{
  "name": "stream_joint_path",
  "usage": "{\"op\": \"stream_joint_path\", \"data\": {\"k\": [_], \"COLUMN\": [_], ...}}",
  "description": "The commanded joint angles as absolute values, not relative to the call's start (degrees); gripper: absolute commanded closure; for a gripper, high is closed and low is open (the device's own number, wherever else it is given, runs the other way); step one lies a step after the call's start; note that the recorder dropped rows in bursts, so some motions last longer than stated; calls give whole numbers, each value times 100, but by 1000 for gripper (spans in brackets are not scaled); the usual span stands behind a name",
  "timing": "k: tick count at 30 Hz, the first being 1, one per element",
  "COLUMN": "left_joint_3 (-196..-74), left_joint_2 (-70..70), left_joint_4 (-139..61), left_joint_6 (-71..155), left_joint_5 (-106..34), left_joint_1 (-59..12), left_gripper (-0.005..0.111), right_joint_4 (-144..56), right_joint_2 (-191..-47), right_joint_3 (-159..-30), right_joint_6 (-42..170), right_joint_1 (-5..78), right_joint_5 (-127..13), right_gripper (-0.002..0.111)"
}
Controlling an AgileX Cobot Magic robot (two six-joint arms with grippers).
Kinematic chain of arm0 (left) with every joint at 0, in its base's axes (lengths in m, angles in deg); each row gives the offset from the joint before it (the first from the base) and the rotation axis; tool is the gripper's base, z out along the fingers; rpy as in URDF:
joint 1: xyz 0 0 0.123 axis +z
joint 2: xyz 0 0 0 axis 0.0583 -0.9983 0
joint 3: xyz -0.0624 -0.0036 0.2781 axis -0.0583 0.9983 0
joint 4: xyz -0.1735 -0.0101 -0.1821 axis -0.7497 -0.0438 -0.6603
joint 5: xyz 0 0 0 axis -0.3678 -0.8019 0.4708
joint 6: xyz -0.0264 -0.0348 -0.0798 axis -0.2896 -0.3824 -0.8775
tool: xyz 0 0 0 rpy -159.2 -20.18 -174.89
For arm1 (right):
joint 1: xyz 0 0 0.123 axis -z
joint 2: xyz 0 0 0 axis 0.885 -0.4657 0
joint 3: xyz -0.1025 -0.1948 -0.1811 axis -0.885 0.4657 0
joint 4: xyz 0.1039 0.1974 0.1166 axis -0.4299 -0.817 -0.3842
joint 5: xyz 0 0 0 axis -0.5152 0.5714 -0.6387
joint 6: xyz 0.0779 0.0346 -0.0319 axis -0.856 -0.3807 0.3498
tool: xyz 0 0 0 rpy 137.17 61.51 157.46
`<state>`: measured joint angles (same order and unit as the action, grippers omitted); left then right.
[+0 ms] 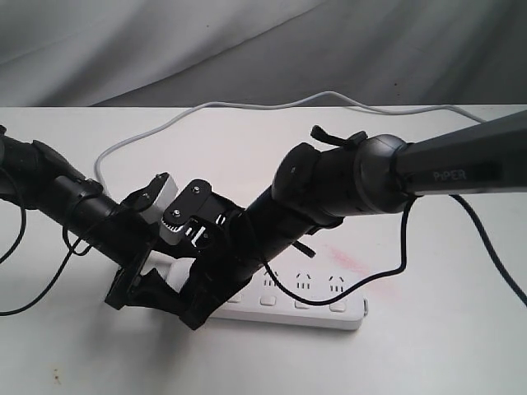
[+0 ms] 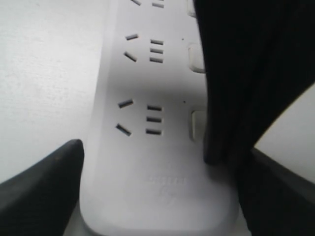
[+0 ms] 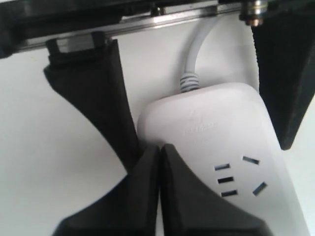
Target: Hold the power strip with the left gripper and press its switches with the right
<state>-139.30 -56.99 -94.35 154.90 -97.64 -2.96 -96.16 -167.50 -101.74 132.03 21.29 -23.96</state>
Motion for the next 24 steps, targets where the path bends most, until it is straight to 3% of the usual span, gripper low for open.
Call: {"op": "stream_joint_path", "data": {"k": [1,13,19,24], "left_joint_3": [-13811,-13811,-13811,-13811], "left_joint_2": [-5990,-5990,-5990,-5990], "left_joint_4": [-8329,-8329,-8329,-8329], "left_joint_6": [15232,15232,15232,15232], "left_joint_5": [-8703,-8703,-8703,-8703], "left_joint_1": [-294,-294,-294,-294], "left_gripper": [49,49,49,49], "right_joint_4": [-8886,-9149,-11299,-11785], "right_joint_2": [-16881,-16881,-16190,-15488], "right_joint_3": [-9924,-9571,-9571,-9571], "right_joint_6": [13067,13167,14861,15364], "right_joint_1": [2238,2227,2237,2410], "right_joint_5": [-2473,-2681,-2784,-2802], "right_gripper": [108,108,108,108]}}
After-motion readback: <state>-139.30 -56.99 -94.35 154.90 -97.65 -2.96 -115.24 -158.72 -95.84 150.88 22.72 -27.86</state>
